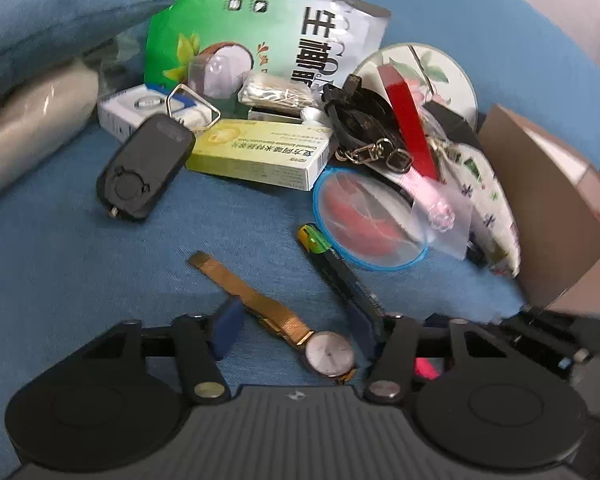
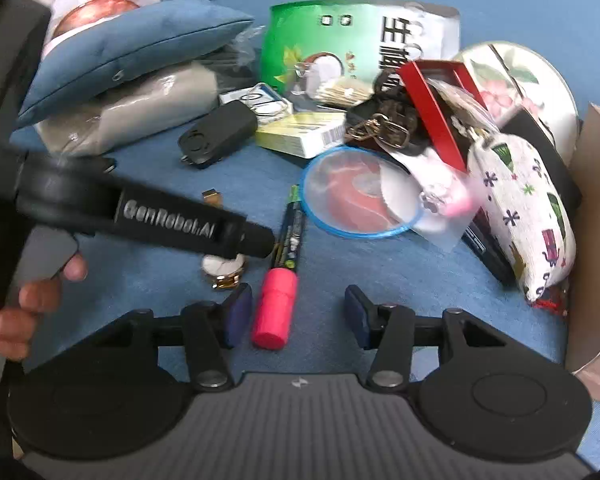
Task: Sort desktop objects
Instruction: 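Grasp the gold-strap watch with the left tool while the right tool grasps the pink highlighter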
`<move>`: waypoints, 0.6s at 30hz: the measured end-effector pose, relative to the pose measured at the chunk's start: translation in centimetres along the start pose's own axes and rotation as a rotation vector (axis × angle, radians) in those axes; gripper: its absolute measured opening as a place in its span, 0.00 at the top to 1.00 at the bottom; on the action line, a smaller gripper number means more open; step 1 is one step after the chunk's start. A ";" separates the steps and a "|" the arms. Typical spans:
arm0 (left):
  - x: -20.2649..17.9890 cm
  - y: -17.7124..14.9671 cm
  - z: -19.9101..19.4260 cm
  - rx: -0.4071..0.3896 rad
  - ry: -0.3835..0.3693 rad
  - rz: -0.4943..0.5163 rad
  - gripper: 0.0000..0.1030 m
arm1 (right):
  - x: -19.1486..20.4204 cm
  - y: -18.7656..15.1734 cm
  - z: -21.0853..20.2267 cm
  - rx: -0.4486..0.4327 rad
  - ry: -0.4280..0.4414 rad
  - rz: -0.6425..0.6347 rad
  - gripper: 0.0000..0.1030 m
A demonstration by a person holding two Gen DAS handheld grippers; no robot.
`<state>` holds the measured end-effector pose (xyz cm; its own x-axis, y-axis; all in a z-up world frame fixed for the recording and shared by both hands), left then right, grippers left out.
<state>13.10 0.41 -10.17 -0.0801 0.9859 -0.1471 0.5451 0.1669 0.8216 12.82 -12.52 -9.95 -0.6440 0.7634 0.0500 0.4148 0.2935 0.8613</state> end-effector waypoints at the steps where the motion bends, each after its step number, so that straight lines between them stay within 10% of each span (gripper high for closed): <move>1: 0.0 -0.1 -0.1 -0.008 0.005 0.040 0.59 | -0.1 0.1 -0.1 0.009 0.002 0.001 0.63; 3: 0.1 -0.3 -0.3 -0.009 -0.016 0.102 0.76 | 0.1 0.3 -0.4 0.040 0.005 -0.024 0.74; 10: 1.3 -0.3 -1.1 0.059 -0.127 0.150 0.80 | 0.7 0.0 -1.7 0.109 0.062 -0.077 0.86; 18: 0.3 -0.2 -0.4 0.049 -0.087 0.186 0.78 | 0.6 0.4 -0.3 0.017 0.001 -0.081 0.61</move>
<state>12.60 0.63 -10.13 0.0969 0.9943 -0.0446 0.5838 -0.0205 0.8117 12.37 -12.08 -9.41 -0.6764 0.7363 -0.0194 0.3721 0.3643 0.8537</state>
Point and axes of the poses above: each gripper's, at about its wrist camera, not at the fingertips, and z roughly the way its jaws point, x to its left, y to its top, the point moved 6 cm from there along z, roughly the way its jaws point, and after that the axes turned 8 degrees about -x, right-handed, at the moved point
